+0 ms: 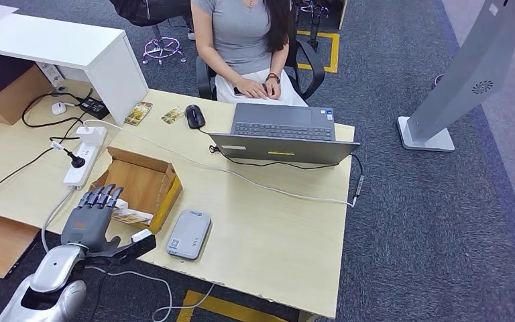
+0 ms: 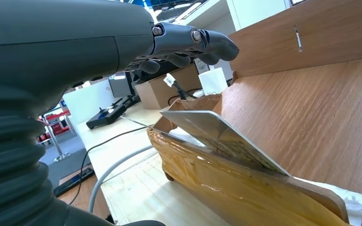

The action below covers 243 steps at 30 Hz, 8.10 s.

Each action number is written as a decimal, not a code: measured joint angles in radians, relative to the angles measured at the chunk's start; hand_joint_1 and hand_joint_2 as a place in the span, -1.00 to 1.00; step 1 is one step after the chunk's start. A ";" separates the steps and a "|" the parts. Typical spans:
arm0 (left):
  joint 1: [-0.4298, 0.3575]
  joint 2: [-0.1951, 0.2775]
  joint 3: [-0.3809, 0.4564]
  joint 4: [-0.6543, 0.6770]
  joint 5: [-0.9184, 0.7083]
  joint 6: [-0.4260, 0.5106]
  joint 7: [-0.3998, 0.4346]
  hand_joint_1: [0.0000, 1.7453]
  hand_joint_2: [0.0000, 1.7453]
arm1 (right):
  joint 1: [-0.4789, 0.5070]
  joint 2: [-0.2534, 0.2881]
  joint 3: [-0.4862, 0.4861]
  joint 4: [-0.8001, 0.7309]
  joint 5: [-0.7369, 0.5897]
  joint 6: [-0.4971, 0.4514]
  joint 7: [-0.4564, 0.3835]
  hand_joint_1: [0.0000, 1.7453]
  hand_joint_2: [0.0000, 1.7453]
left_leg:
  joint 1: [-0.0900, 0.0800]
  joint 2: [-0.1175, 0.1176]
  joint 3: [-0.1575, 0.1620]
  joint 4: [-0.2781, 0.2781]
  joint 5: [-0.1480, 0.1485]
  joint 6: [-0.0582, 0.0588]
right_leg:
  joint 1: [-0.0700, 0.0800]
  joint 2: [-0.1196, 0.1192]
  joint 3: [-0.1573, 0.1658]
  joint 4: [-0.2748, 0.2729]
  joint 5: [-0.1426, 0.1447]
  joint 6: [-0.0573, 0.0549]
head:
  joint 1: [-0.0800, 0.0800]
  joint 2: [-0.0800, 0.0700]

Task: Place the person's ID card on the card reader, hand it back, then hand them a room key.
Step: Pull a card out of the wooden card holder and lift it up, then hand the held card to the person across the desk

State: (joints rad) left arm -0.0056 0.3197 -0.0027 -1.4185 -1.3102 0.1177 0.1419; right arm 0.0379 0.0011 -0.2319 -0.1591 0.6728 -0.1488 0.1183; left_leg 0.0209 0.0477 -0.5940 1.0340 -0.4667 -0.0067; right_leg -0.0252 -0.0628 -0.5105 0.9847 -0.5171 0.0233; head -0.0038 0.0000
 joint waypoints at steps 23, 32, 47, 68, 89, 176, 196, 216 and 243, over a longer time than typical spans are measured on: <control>-0.055 -0.040 -0.012 0.001 -0.006 0.004 0.000 -1.00 1.00 | -0.001 -0.001 0.000 -0.001 0.015 -0.002 0.000 -1.00 1.00 | 0.000 0.000 0.000 0.000 0.000 0.000 | 0.000 0.000 0.000 0.000 0.000 0.000 | 0.000 0.000; -0.057 -0.042 -0.015 0.001 -0.006 0.002 0.000 -1.00 1.00 | -0.001 -0.001 0.000 -0.001 0.016 -0.002 0.000 -1.00 1.00 | 0.000 0.000 0.000 0.000 0.000 0.000 | 0.000 0.000 0.000 0.000 0.000 0.000 | 0.000 0.000; -0.057 -0.041 -0.024 0.001 -0.004 0.001 0.000 -1.00 1.00 | -0.001 -0.002 0.000 -0.001 0.017 -0.002 0.000 -1.00 1.00 | 0.000 0.000 0.000 0.000 0.000 0.000 | 0.000 0.000 0.000 0.000 0.000 0.000 | 0.000 0.000; -0.056 -0.038 -0.029 0.001 0.041 -0.039 -0.019 1.00 1.00 | -0.001 -0.003 0.000 -0.002 0.017 -0.001 0.000 -1.00 1.00 | 0.000 0.000 0.000 0.000 0.000 0.000 | 0.000 0.000 0.000 0.000 0.000 0.000 | 0.000 0.000; -0.054 -0.030 -0.029 -0.003 0.073 -0.057 -0.020 1.00 1.00 | -0.001 -0.004 0.000 -0.002 0.018 0.000 0.000 -1.00 1.00 | 0.000 0.000 0.000 0.000 0.000 0.000 | 0.000 0.000 0.001 0.000 0.000 0.000 | 0.000 0.000; -0.660 0.026 -0.181 0.186 -0.017 -0.100 0.072 -1.00 1.00 | -0.004 -0.014 0.000 -0.002 0.072 0.019 -0.024 -1.00 1.00 | 0.000 0.001 -0.002 0.000 0.004 0.001 | 0.001 0.002 -0.001 0.000 0.004 -0.001 | 0.000 0.000; -0.462 0.028 -0.146 -0.043 0.301 -0.050 -0.052 -1.00 1.00 | 0.000 -0.014 -0.004 -0.002 0.071 0.013 -0.043 -1.00 1.00 | 0.000 0.001 -0.003 0.000 0.003 0.001 | 0.001 0.002 -0.001 0.000 0.004 -0.001 | 0.000 0.000; -0.359 0.030 -0.077 -0.189 0.342 -0.057 -0.066 -1.00 1.00 | 0.002 -0.014 -0.019 -0.002 0.068 0.013 -0.047 -1.00 1.00 | 0.000 0.000 -0.003 0.000 0.005 0.000 | 0.001 0.001 -0.001 0.001 0.004 -0.001 | 0.000 0.000; 0.123 -0.594 1.302 -0.561 1.023 -0.663 -0.551 -1.00 1.00 | 0.028 0.008 -0.094 0.006 0.010 -0.079 -0.102 -1.00 1.00 | 0.000 0.003 -0.003 0.000 -0.002 0.000 | 0.001 0.002 -0.003 0.000 -0.001 0.000 | 0.000 0.000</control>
State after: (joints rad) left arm 0.1176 -0.2747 1.2993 -1.9792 -0.2874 -0.5451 -0.4087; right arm 0.0664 0.0093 -0.3256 -0.1529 0.6832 -0.2274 0.0164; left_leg 0.0211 0.0503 -0.5969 1.0337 -0.4684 -0.0063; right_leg -0.0246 -0.0611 -0.5133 0.9847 -0.5183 0.0229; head -0.0035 0.0000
